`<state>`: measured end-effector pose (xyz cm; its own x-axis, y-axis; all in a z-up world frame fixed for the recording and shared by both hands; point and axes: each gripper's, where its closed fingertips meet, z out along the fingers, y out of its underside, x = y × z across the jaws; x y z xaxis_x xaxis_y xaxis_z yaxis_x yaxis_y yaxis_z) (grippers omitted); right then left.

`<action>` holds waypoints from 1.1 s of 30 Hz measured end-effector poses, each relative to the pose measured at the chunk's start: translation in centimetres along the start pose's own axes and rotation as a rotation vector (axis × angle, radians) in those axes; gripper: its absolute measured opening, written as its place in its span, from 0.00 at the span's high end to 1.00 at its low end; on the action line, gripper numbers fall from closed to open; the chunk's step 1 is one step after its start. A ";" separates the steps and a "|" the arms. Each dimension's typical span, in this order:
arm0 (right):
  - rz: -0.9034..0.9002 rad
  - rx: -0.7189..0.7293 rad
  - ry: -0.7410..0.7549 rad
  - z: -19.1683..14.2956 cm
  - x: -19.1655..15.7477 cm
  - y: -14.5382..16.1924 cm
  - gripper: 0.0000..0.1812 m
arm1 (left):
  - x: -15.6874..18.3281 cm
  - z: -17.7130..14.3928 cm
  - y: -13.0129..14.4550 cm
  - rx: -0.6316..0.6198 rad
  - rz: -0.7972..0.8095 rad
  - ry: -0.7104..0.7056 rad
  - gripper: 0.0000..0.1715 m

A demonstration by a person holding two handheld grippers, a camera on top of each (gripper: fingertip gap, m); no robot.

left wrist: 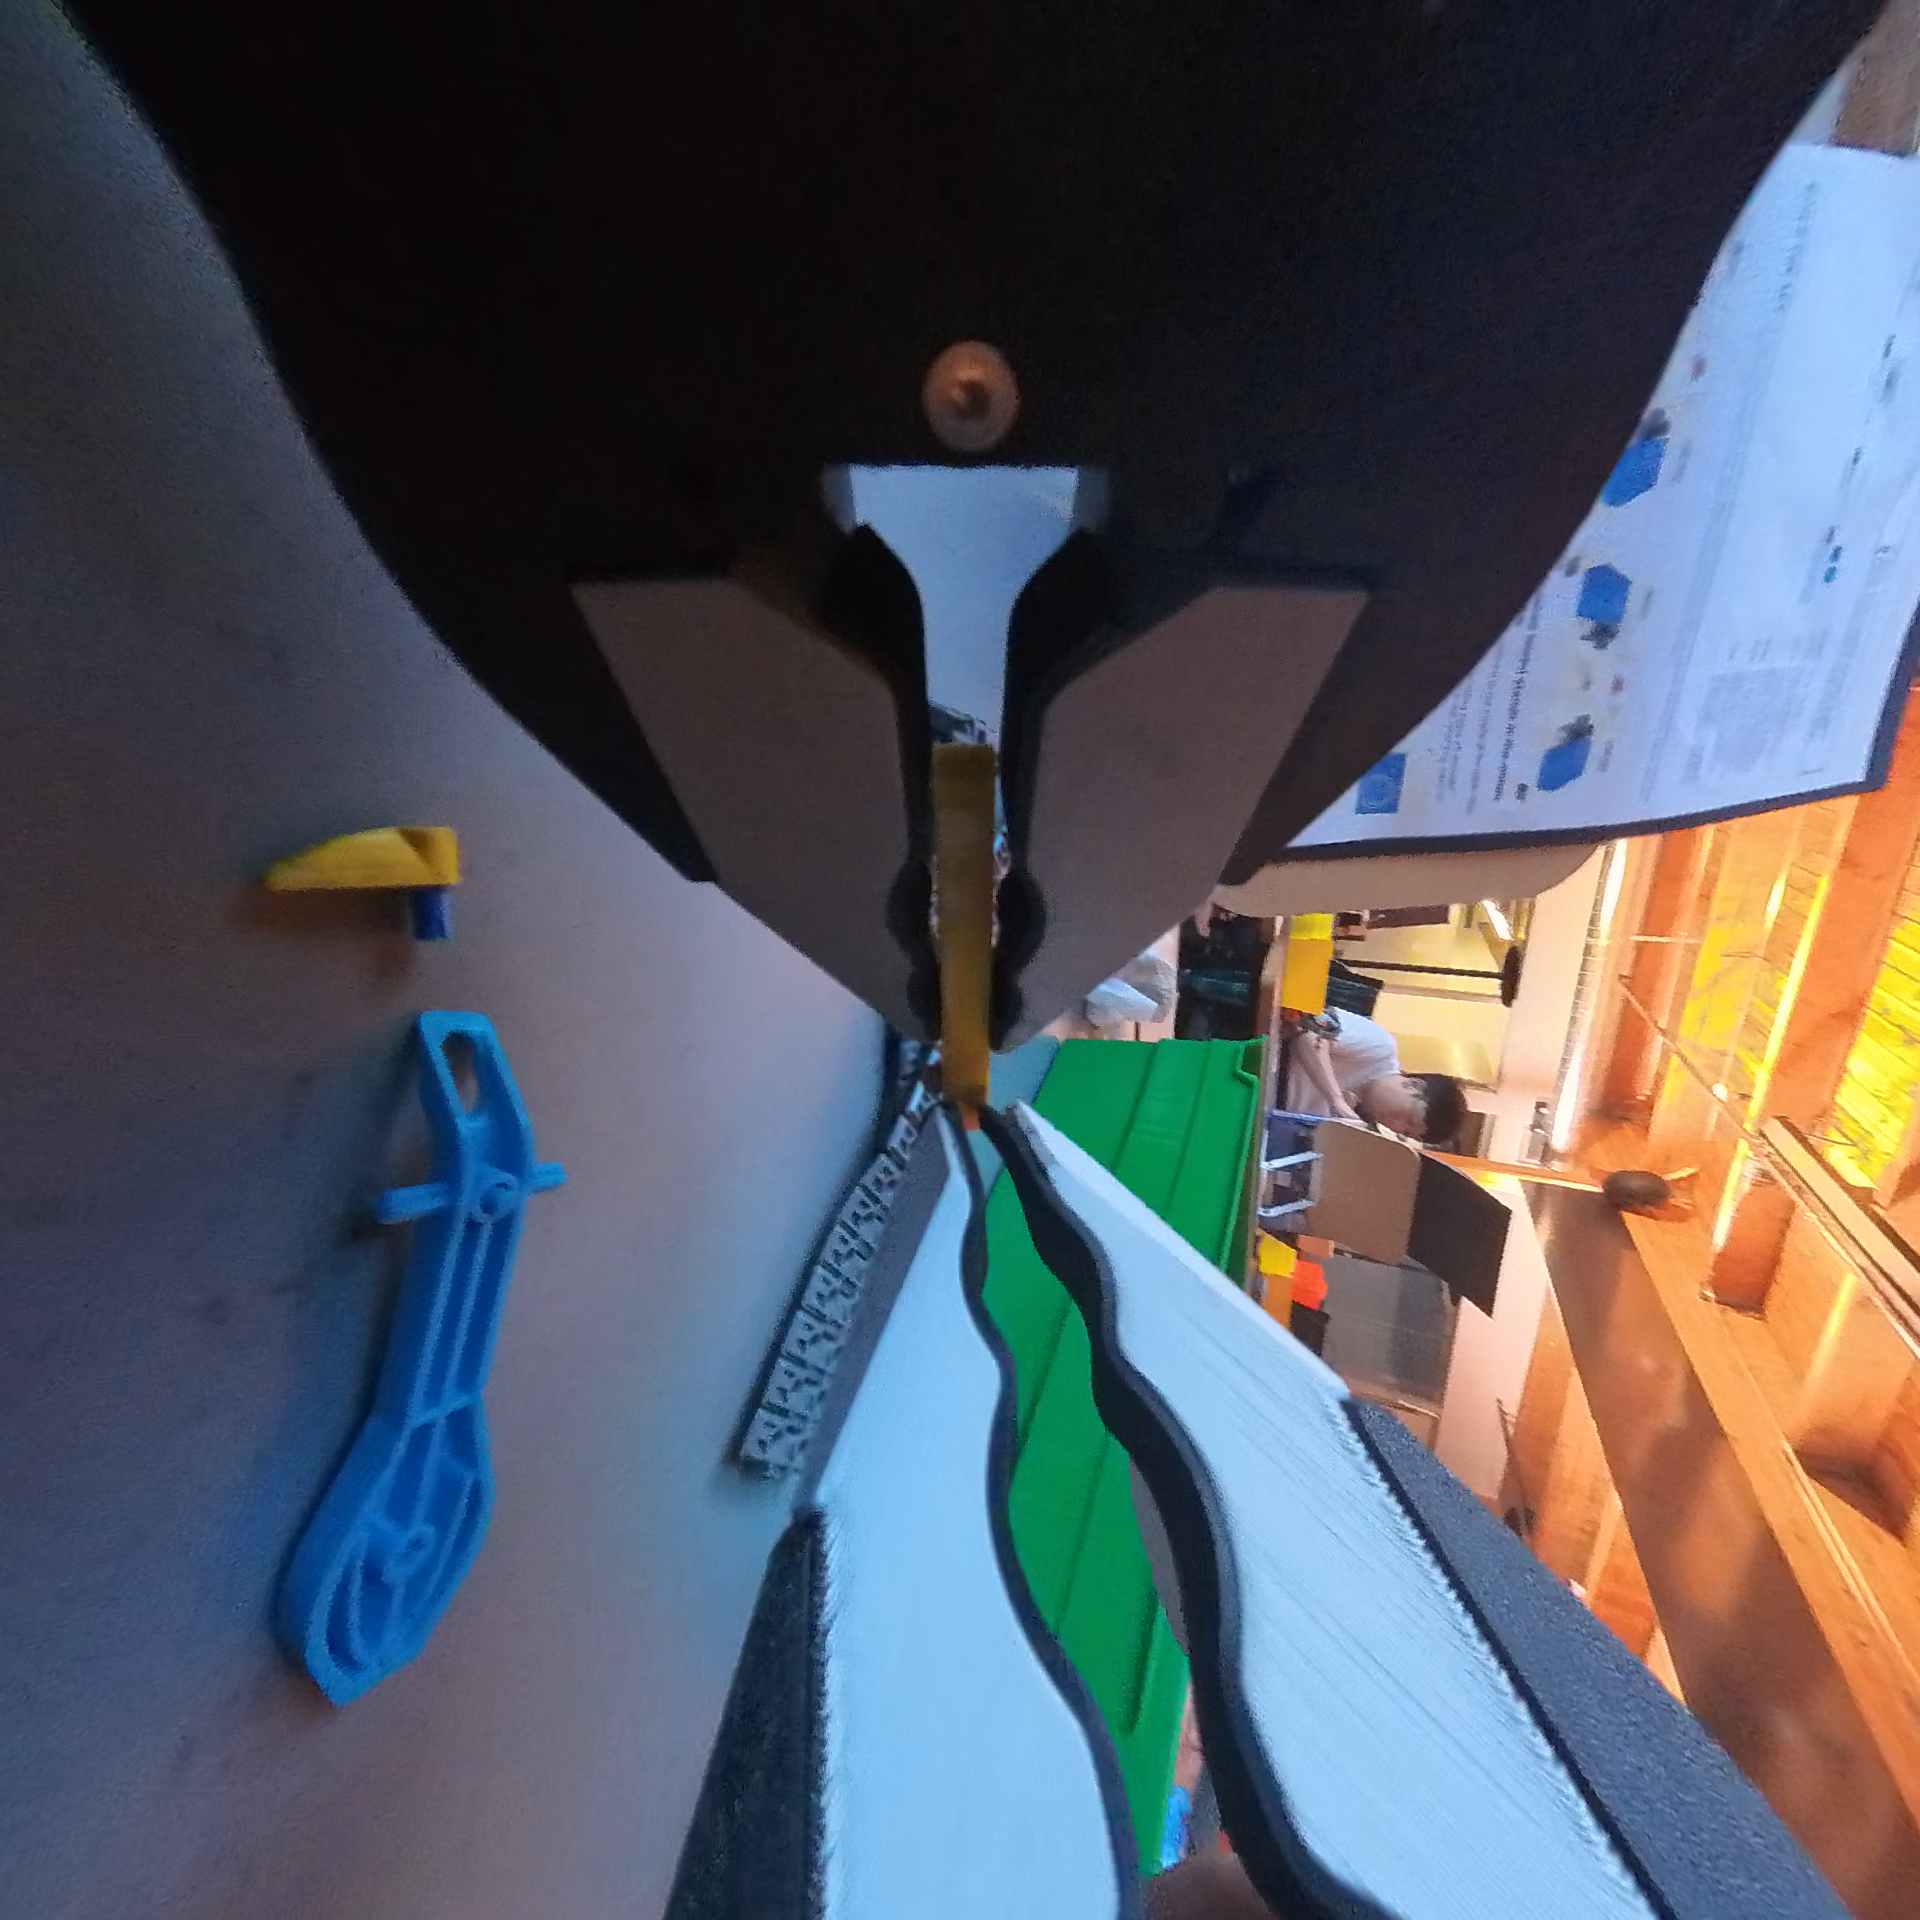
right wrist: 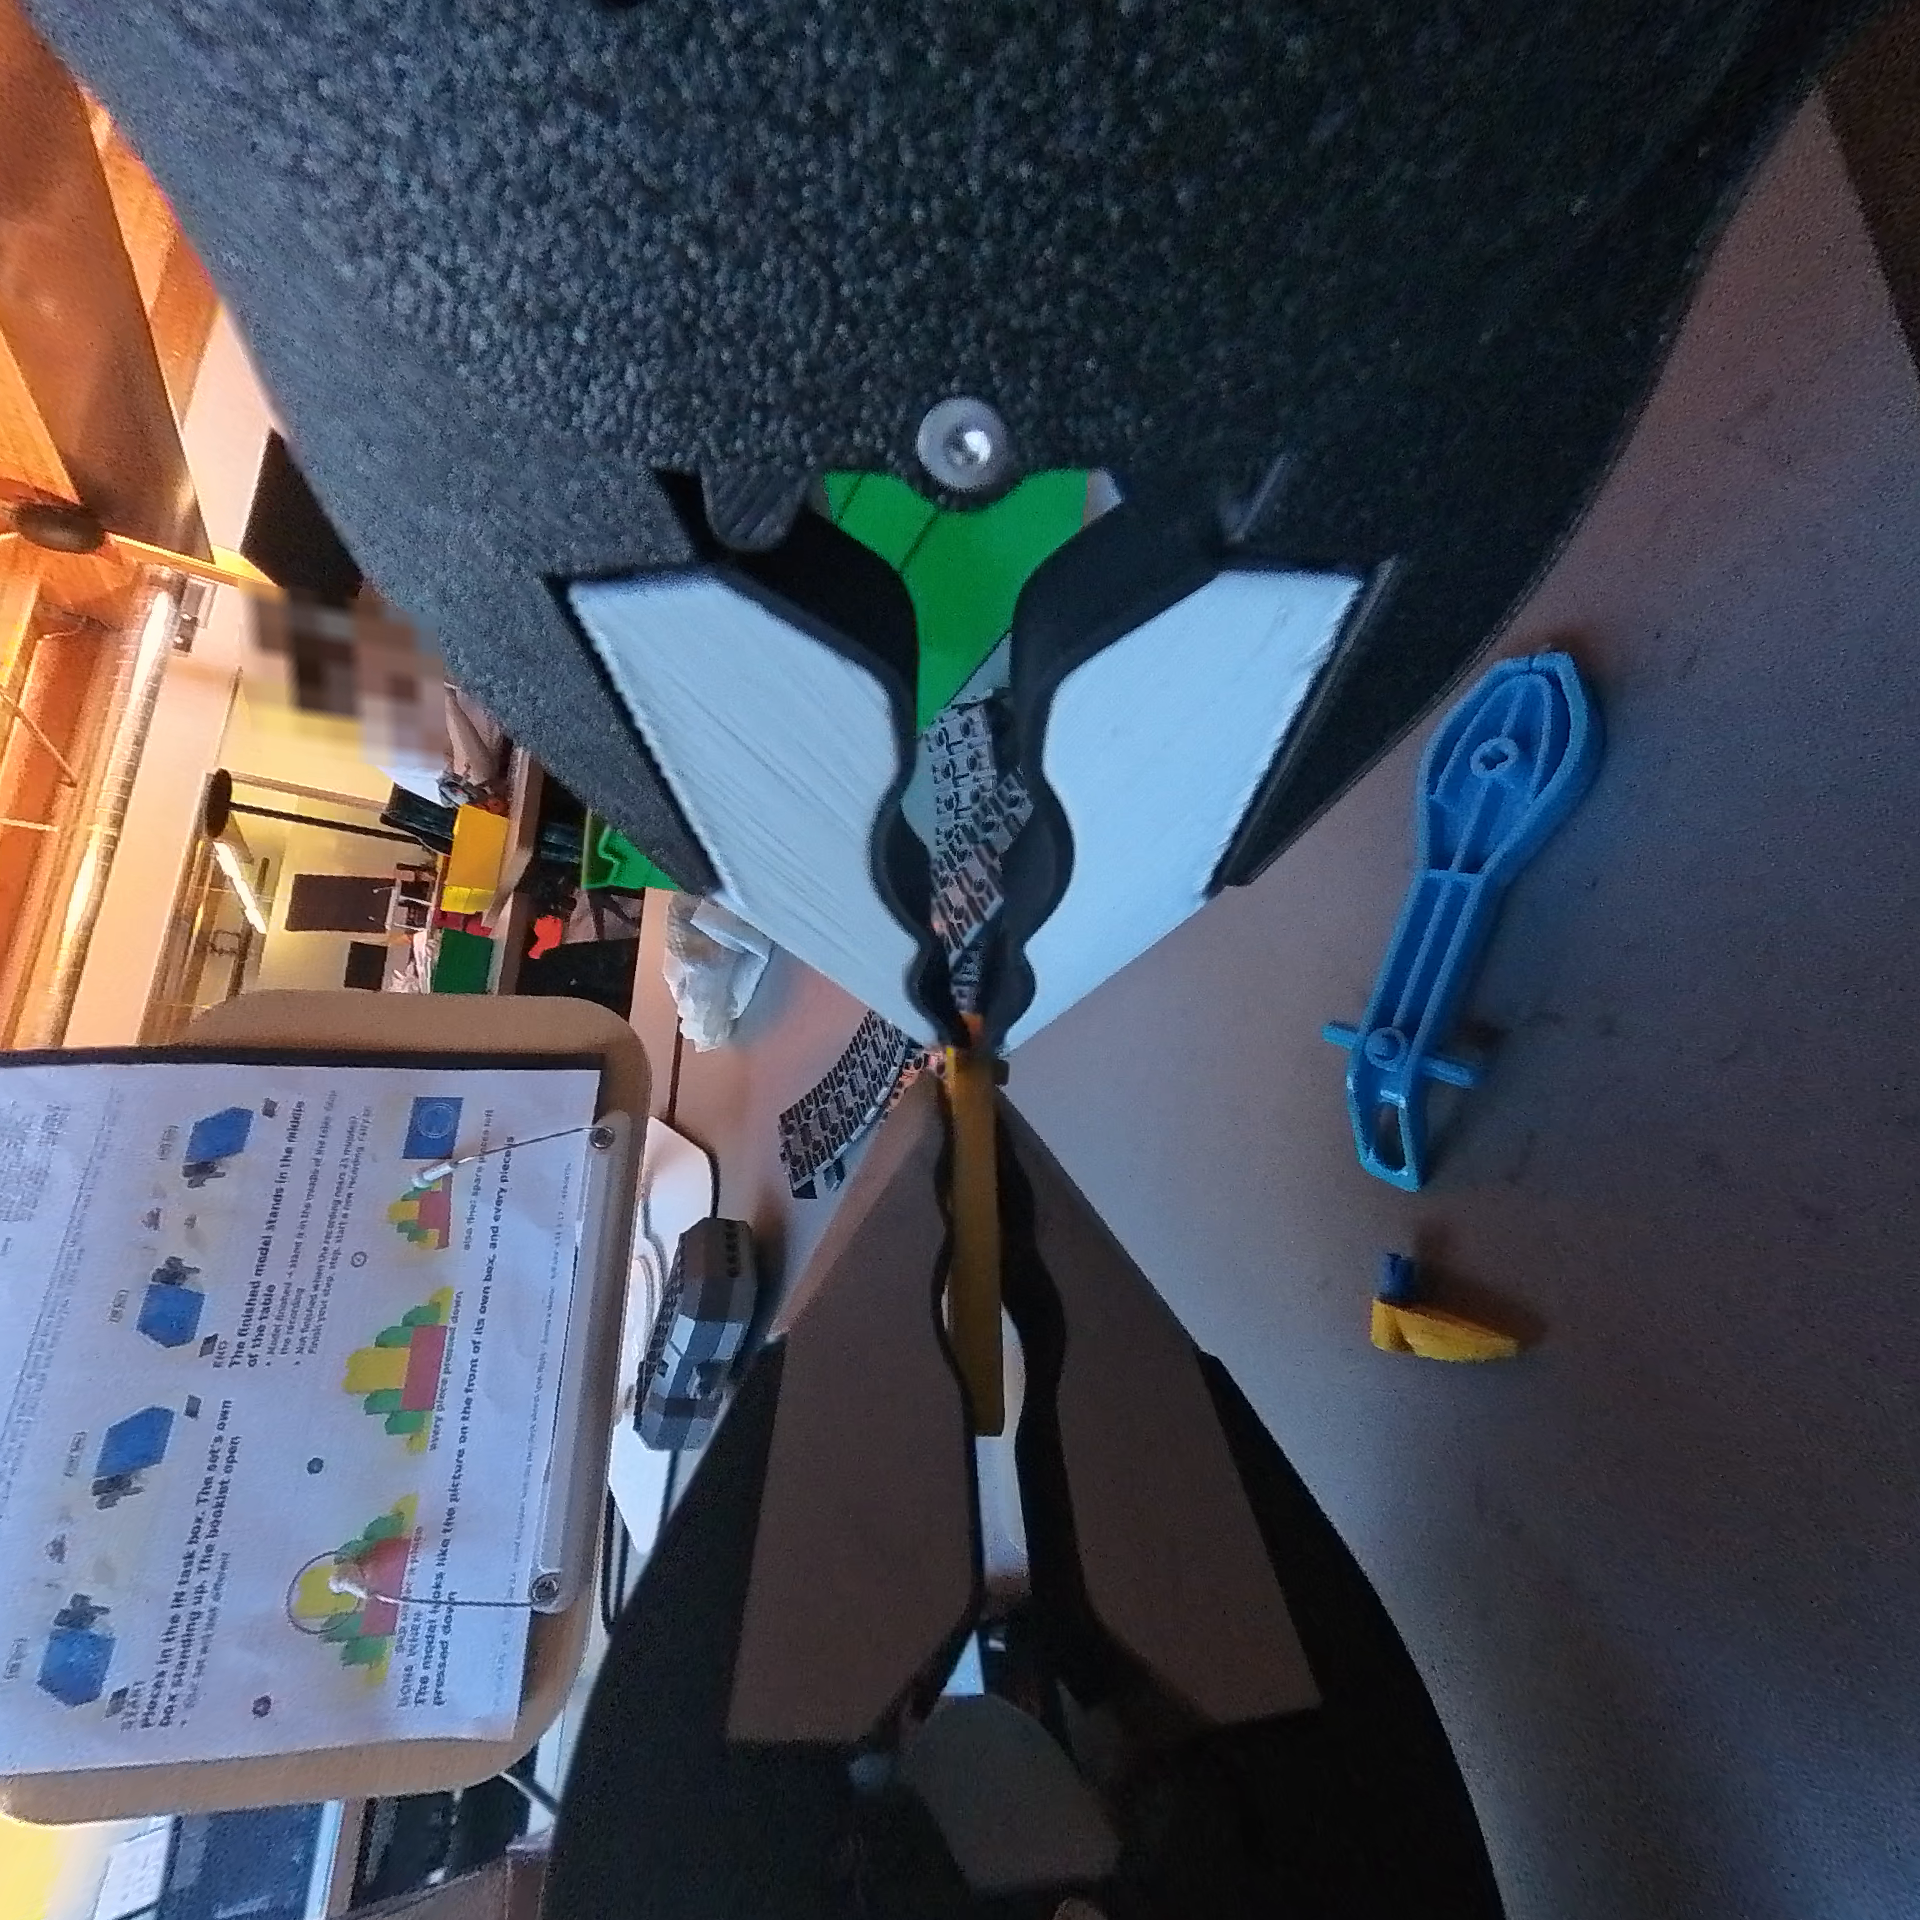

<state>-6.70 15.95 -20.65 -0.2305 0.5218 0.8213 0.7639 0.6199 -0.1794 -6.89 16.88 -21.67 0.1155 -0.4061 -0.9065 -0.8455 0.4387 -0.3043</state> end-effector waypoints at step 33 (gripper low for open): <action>0.072 0.282 -0.449 3.3 -5.4 0.3 0.98 | 5.4 1.2 1.3 0.050 0.093 0.259 0.96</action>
<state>-7.19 15.26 -26.97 -0.4661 0.7301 0.4997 0.6100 0.6743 -0.4162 -6.74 16.19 -27.35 -0.1035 -0.5510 -0.8281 -0.8189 0.5198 -0.2434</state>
